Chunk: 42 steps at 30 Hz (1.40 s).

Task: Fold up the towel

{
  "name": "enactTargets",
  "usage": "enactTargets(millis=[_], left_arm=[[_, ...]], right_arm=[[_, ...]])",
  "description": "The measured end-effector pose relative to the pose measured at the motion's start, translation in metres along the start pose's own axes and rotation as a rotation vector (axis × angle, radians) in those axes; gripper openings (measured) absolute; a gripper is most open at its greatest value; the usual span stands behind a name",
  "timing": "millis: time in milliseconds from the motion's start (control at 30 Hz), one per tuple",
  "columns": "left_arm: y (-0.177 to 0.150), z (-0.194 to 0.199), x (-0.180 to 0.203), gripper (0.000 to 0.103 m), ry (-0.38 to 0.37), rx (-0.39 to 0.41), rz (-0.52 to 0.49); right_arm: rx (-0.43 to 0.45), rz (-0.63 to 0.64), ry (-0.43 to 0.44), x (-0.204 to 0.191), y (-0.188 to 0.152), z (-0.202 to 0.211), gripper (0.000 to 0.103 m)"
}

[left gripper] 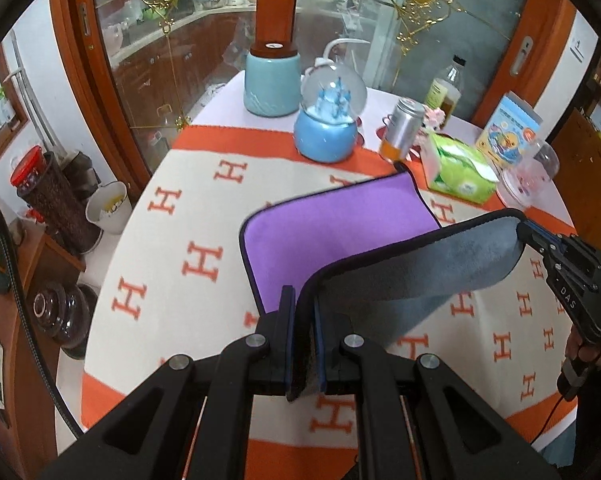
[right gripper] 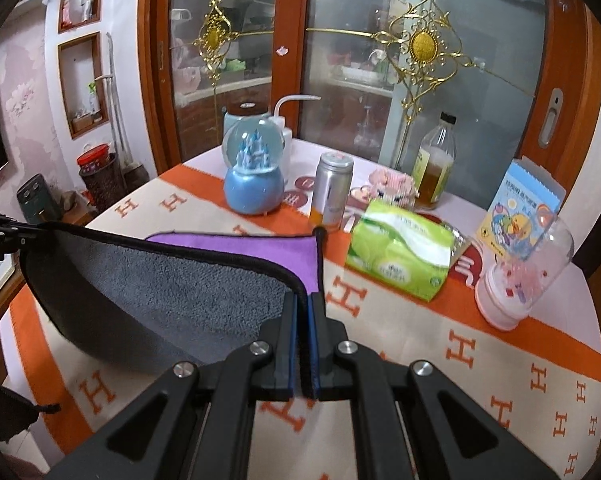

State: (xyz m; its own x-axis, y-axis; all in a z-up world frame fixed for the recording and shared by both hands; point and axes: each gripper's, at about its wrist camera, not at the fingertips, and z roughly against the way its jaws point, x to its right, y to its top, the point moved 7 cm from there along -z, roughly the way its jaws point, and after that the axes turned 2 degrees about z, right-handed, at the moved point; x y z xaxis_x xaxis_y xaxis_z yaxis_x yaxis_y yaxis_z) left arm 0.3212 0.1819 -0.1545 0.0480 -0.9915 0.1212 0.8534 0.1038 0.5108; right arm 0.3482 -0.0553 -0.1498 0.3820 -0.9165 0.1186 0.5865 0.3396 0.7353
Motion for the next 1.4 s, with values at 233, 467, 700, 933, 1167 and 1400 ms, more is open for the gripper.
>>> enactTargets(millis=[233,467,700,933,1167,1400], left_arm=[[0.029,-0.024,-0.013,0.006,-0.007,-0.001,-0.015],[0.050,-0.055,-0.025,0.006,-0.029,0.038,-0.015],[0.060,-0.097,-0.042,0.006,-0.048,0.038,0.008],[0.057,-0.129,-0.057,0.006,-0.076,0.025,0.022],[0.060,-0.148,-0.078,0.007,-0.063,0.021,0.077],[0.052,-0.158,-0.089,0.016,-0.049,-0.025,0.108]], right_arm=[[0.076,-0.010,-0.073,0.000,0.024,-0.025,0.005],[0.148,0.002,-0.165,-0.006,0.035,-0.060,0.005],[0.154,0.056,-0.252,-0.015,0.030,-0.097,0.005],[0.123,0.073,-0.258,-0.026,0.026,-0.128,0.005],[0.063,0.047,-0.239,-0.030,0.024,-0.153,0.011],[0.041,0.012,-0.245,-0.031,0.019,-0.159,0.050]])
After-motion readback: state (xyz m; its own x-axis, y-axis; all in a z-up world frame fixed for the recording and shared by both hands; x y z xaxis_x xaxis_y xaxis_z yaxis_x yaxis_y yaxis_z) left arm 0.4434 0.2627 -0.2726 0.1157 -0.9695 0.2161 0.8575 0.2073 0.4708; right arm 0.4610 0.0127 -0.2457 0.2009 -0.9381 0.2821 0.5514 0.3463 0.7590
